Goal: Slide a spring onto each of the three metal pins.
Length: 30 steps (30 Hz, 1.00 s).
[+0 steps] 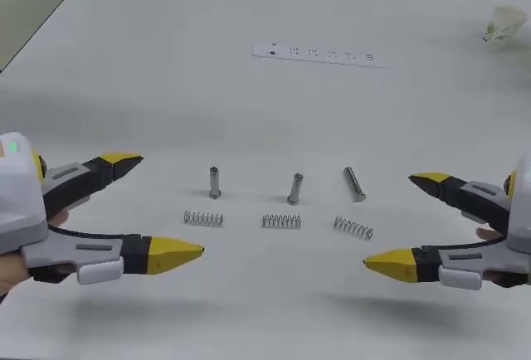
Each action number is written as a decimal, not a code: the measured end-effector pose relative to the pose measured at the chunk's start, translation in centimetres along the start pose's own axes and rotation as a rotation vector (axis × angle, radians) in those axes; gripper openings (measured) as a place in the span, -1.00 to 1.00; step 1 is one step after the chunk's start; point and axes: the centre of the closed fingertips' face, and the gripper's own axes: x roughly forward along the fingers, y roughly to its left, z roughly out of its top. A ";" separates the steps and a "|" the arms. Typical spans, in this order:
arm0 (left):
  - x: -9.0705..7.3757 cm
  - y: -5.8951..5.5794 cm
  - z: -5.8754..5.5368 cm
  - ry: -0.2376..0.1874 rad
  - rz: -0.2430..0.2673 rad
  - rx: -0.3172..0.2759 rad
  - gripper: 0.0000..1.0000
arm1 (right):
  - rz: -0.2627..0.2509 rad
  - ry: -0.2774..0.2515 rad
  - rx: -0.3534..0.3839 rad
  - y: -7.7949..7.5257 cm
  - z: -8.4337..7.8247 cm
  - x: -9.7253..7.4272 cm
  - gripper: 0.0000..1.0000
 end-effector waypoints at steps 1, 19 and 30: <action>0.0 0.0 0.0 0.000 -0.001 -0.001 0.96 | 0.000 -0.001 0.002 0.0 0.0 0.0 0.99; 0.0 0.0 -0.2 0.009 -0.003 -0.002 0.96 | 0.003 0.022 0.014 -0.1 -0.3 0.0 0.97; -0.1 0.1 -0.3 0.009 -0.001 -0.006 0.96 | 0.015 0.046 0.036 -0.6 0.4 0.8 0.89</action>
